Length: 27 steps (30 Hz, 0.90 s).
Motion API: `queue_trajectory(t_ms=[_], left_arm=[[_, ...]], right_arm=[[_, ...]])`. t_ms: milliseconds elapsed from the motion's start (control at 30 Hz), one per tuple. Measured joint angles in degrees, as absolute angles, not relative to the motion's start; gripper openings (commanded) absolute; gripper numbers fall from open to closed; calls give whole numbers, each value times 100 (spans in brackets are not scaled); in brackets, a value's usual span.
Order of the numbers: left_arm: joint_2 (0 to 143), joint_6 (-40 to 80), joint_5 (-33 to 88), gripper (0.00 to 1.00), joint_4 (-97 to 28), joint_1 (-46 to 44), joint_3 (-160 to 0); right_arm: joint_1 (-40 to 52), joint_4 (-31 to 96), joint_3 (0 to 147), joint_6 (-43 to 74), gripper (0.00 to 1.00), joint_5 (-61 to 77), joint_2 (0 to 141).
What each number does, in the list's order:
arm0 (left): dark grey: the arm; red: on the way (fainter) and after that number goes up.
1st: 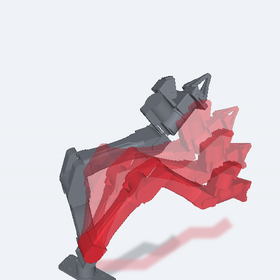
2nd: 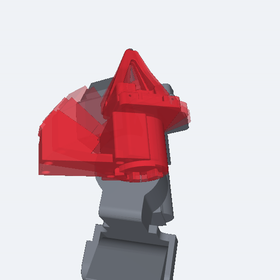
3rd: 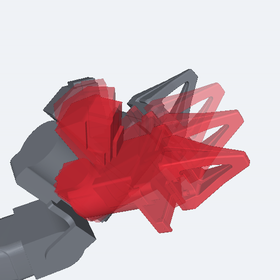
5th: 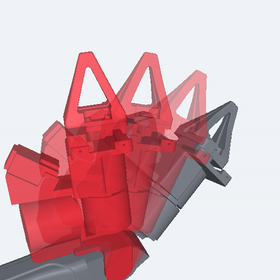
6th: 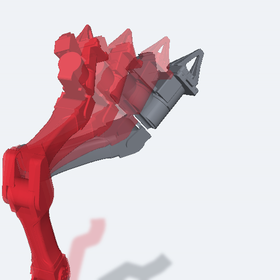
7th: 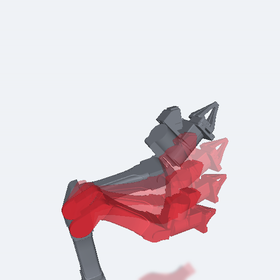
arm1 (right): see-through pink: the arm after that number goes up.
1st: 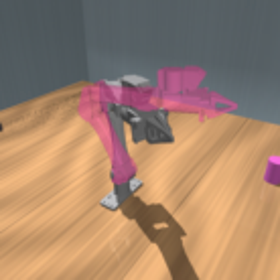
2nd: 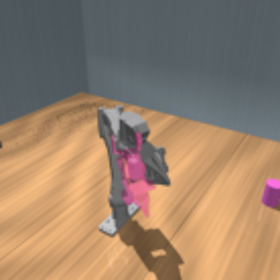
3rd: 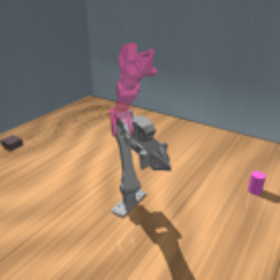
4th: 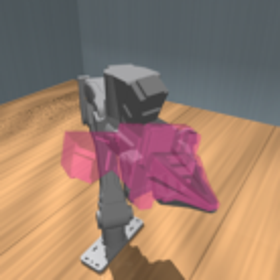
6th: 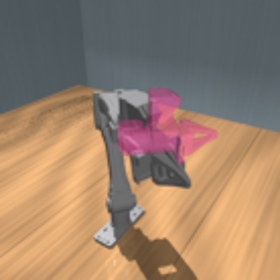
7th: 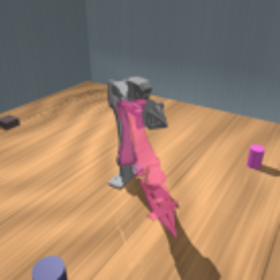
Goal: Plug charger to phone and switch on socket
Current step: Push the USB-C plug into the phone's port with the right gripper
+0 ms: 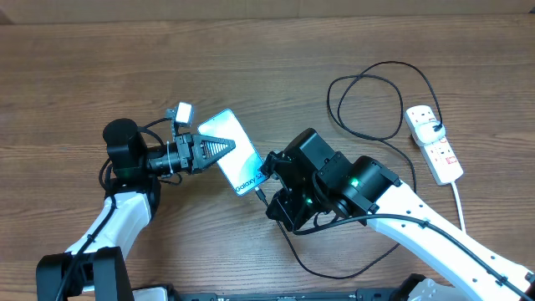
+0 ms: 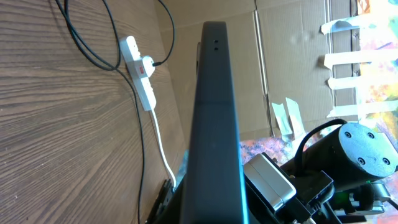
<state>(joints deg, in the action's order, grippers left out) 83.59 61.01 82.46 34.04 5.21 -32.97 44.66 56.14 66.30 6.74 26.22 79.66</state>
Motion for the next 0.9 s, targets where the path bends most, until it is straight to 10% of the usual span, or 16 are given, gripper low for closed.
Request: queue_trajectory(t_ms=[900], left_arm=[[8361, 6071, 8152, 4, 3277, 528, -3350]], right_arm=[[4486, 5271, 6630, 193, 4, 2655, 7966]])
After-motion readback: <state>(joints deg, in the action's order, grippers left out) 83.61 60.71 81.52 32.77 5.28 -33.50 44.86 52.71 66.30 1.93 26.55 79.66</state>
